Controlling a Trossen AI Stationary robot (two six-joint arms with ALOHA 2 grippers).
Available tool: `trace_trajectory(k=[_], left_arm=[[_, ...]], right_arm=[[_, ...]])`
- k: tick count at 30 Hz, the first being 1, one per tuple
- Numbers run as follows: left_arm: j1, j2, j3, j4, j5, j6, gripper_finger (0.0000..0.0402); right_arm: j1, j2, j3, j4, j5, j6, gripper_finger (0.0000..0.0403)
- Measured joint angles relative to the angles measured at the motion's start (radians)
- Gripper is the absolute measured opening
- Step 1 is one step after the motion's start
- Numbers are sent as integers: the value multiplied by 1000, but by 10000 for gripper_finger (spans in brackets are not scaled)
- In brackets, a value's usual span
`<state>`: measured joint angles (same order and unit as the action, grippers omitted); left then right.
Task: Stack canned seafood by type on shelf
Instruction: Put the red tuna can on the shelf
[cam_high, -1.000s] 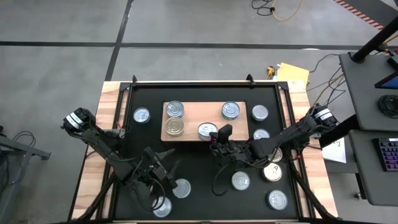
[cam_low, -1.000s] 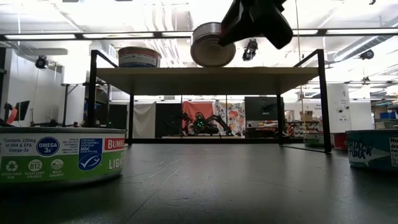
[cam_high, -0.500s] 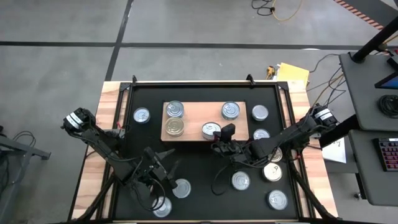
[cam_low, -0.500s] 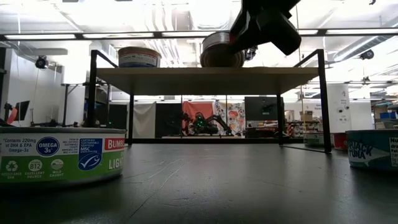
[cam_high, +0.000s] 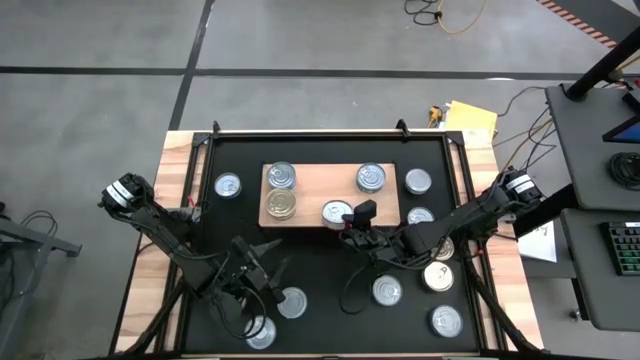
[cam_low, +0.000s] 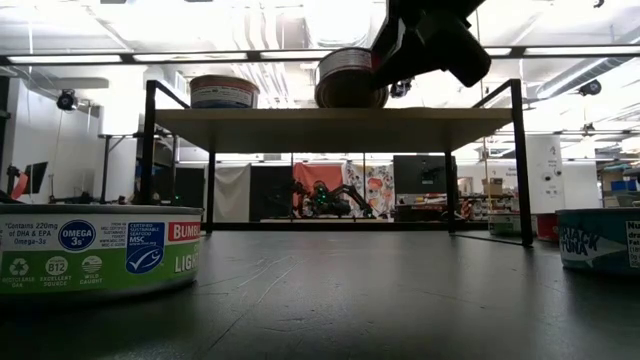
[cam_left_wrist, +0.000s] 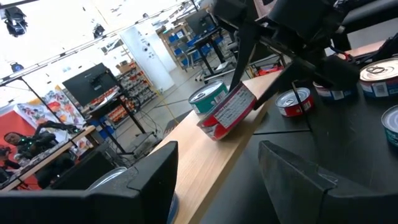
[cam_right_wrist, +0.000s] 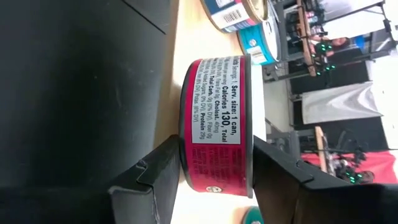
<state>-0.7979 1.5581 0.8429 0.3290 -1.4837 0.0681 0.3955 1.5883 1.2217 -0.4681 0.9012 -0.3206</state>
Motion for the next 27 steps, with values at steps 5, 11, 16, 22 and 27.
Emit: trace_trajectory(k=[5,11,16,22,27], left_arm=[[0,0,0,-1,0,0,207],[0,0,0,-1,0,0,207],[0,0,0,-1,1,0,207],[0,0,0,-1,1,-1,207],[0,0,0,-1,1,-4,207]], right_arm=[[0,0,0,1,-15,23,165],[-2,0,0,1,-11,88,161],[-2,0,0,1,-13,110,173],[-10,0,0,1,-15,127,193],[-25,0,0,1,-21,158,207]])
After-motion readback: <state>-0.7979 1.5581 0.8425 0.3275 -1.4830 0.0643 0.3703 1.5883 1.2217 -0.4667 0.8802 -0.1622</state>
